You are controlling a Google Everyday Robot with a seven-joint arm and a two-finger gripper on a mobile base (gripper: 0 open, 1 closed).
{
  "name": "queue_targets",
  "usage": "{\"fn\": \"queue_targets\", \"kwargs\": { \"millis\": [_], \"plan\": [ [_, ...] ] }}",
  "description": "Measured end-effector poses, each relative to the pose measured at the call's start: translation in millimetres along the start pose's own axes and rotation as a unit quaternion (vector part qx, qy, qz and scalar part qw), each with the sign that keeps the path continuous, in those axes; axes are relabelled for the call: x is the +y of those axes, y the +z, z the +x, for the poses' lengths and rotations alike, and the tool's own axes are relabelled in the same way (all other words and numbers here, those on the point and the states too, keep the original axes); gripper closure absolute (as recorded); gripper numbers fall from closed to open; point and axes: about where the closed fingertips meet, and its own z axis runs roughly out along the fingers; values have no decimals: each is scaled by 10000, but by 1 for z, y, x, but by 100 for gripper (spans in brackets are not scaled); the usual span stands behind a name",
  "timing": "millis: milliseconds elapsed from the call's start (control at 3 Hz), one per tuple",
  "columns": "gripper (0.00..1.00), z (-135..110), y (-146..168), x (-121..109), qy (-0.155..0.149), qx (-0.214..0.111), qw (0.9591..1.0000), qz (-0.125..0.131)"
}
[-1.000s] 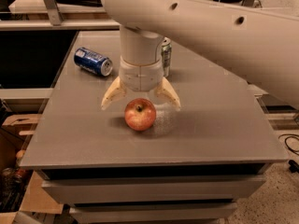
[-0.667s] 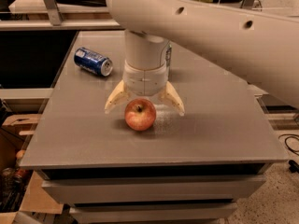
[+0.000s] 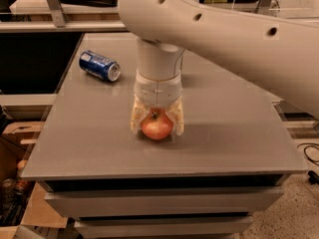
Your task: Pick apple
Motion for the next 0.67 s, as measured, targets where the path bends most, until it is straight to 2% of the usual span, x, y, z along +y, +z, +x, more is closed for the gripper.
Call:
{"fn": "queue_targets", "kwargs": {
  "millis": [667],
  "plan": [
    [83,5,-6,2,-58,20,10000,7]
  ]
}}
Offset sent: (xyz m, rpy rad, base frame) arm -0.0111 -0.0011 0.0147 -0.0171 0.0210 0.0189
